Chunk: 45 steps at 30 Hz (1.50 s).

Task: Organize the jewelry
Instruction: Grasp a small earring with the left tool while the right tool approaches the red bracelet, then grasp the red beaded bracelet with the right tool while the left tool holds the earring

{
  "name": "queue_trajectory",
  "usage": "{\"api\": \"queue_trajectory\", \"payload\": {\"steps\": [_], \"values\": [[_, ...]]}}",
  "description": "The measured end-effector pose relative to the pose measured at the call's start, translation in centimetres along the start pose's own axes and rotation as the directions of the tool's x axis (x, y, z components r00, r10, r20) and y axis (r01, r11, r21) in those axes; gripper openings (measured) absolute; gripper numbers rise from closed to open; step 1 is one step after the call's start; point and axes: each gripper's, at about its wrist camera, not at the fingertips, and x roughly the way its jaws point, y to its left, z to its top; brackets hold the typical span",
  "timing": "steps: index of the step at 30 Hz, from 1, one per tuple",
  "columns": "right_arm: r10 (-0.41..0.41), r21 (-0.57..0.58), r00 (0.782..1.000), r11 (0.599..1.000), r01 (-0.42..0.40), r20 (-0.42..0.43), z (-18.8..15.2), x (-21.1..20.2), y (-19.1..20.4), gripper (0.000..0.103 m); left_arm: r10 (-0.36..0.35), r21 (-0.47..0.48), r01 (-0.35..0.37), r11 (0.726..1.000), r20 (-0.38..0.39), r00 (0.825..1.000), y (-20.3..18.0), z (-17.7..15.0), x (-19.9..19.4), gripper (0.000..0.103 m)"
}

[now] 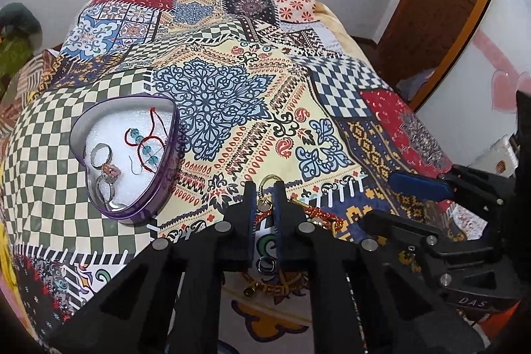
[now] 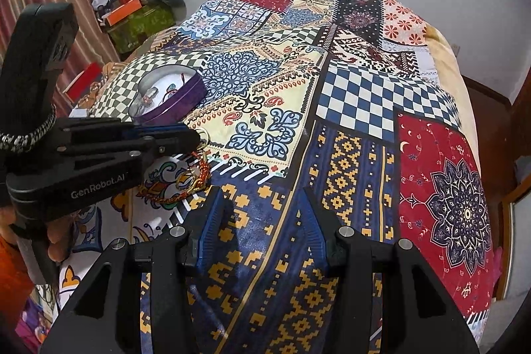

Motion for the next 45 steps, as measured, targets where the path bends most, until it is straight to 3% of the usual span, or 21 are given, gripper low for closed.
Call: {"api": "queue_trajectory", "payload": {"steps": [13,25,33,45], "values": [[0.04,-0.049,0.999,0.998,-0.04,0.006,0.5,-0.1,1.9,0.043,0.029,-0.015,-0.028,1.0,0.11,0.994,1.1,-0.9,-4.6,0.007],[0.063,-0.152,0.998,0.986,-0.06,0.016,0.9,0.2,5.3,0.043,0.029,-0.069,-0.021,0.997,0.106,0.994,3.7,-5.7,-7.5,0.007],[0.06,-0.25,0.998,0.966,-0.065,-0.027,1.7,2.4,7.9,0.017,-0.006,-0.078,0.013,0.997,0.092,0.996,3.7,-7.6,-7.5,0.007],[0.076,-0.289,0.993,0.952,-0.098,-0.087,1.6,3.5,8.5,0.01,-0.023,-0.091,0.031,0.995,0.09,0.996,3.9,-8.1,-6.5,0.007]]}}
